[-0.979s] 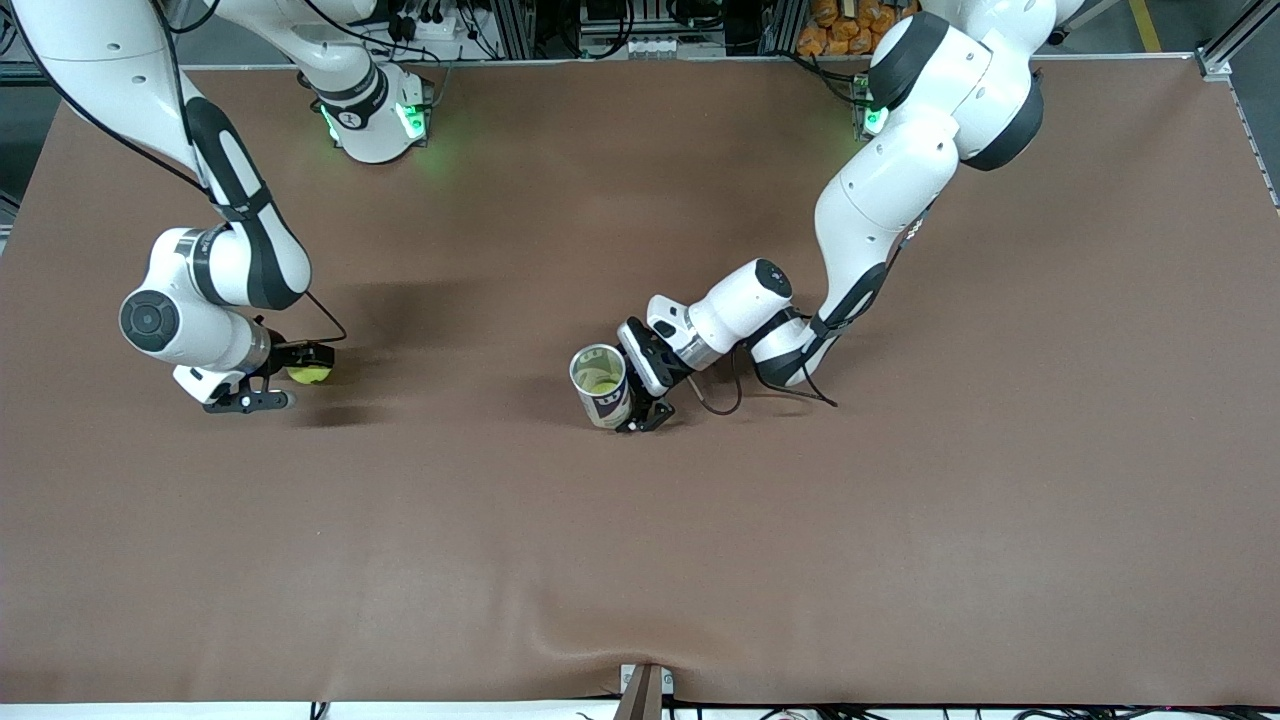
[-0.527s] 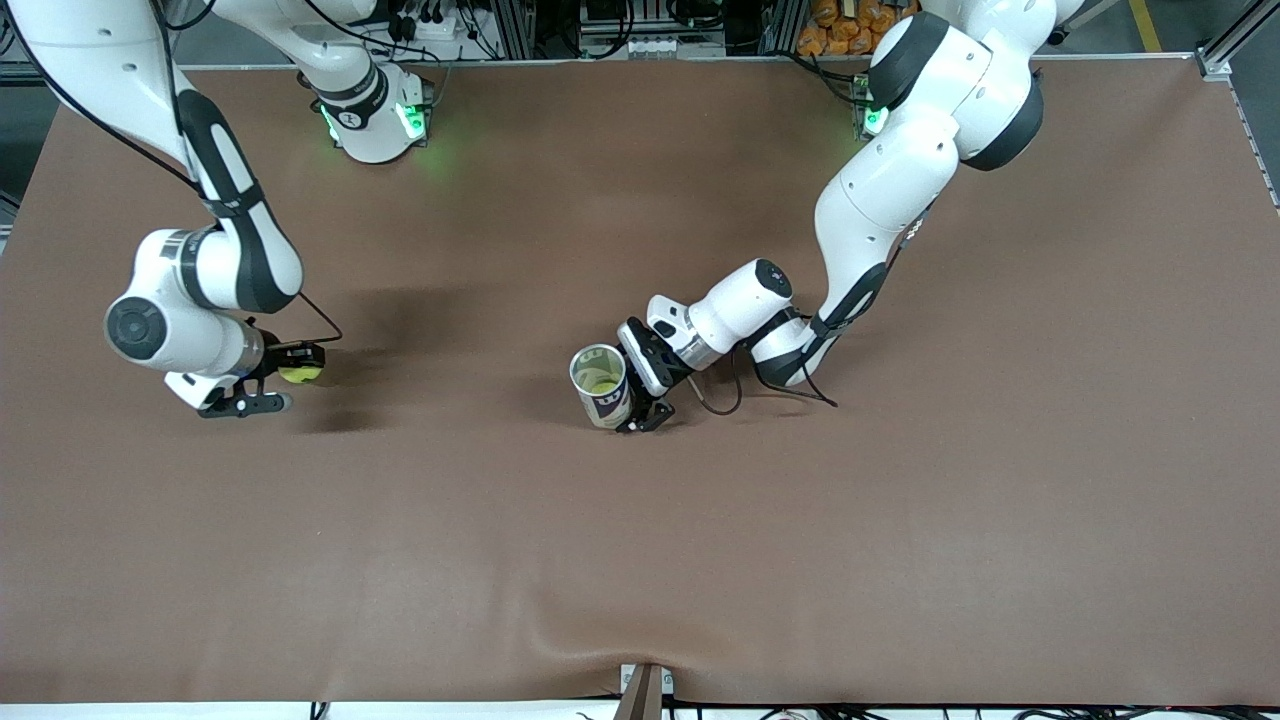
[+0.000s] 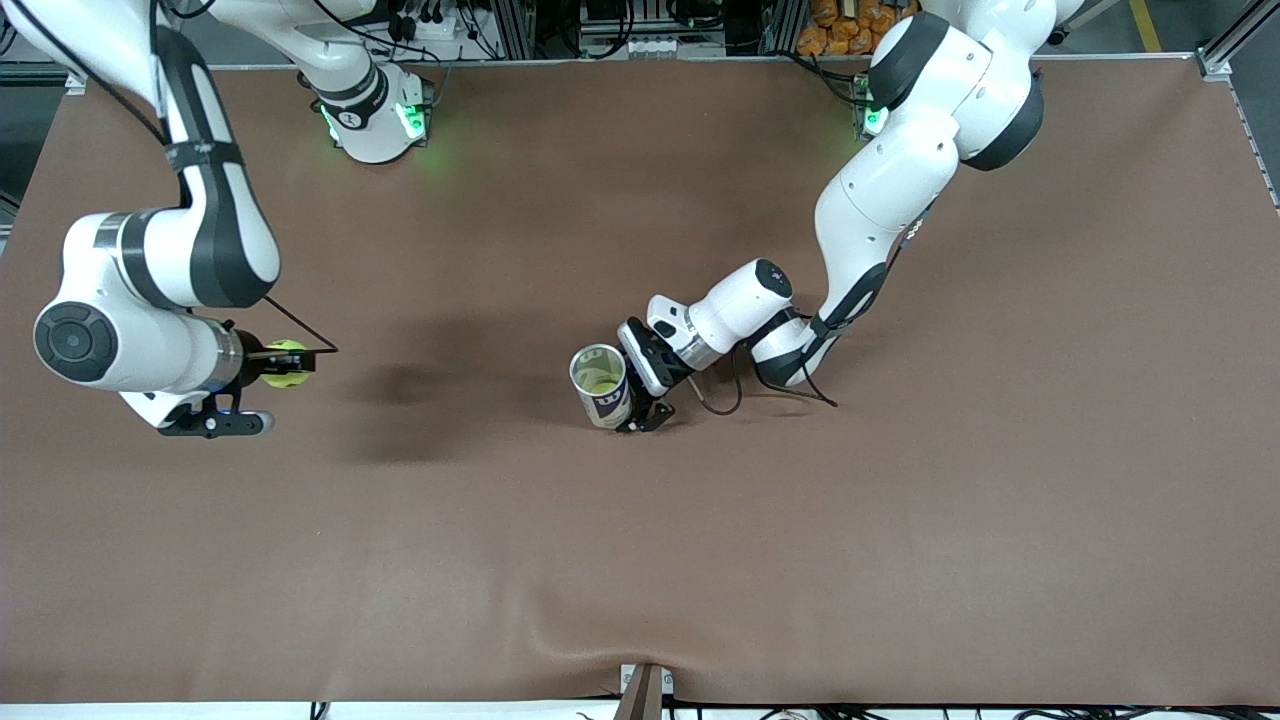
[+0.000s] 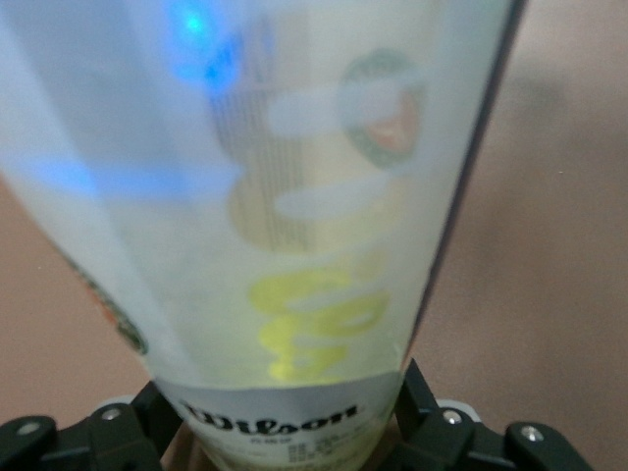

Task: Insert tennis ball vertically with right arm
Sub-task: 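Grasp the second ball with the right gripper and lift it, then carry the second ball over the tube opening with the right gripper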

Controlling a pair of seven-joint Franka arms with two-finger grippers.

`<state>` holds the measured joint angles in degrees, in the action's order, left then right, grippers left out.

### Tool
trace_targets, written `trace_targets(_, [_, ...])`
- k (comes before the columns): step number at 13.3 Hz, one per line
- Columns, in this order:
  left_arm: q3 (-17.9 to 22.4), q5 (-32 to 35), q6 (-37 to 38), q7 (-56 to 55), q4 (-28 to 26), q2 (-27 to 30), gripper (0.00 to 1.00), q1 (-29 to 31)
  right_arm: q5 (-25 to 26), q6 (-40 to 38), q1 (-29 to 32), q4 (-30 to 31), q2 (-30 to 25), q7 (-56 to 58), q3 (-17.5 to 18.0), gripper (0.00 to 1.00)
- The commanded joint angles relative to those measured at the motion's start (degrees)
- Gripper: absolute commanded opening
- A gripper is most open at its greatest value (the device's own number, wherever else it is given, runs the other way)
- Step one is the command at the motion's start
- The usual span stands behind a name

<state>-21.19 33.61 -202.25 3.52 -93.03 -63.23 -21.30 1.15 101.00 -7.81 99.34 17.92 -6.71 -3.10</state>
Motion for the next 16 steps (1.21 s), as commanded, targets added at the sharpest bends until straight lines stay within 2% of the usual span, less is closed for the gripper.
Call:
trace_targets(1, [-0.2,1.2,-1.4,0.3,0.7,-1.0,0.90,0.4,-3.7,-5.6,-4.3,-6.5,0.4,-9.3,-0.2,0.00])
trace_targets(7, [-0.2,1.2,-1.4,0.3,0.7,-1.0,0.90,0.5,-9.1,-5.2,-13.9,-15.8,1.9,-36.1,-0.2,0.00])
trace_targets(10, [-0.2,1.2,-1.3,0.3,0.7,-1.0,0.90,0.5,-9.0,-4.9,-19.3,-22.5,5.2,-46.9,-0.2,0.00])
trace_targets(12, [-0.2,1.2,-1.3,0.3,0.7,-1.0,0.90,0.5,-8.4,-1.4,-22.8,-26.2,8.8,-52.0,-0.4,0.00])
trace_targets(16, [-0.2,1.2,-1.4,0.3,0.7,-1.0,0.91,0.5,-4.5,1.6,-29.1,-29.4,12.8,-61.2,-0.5,0.00])
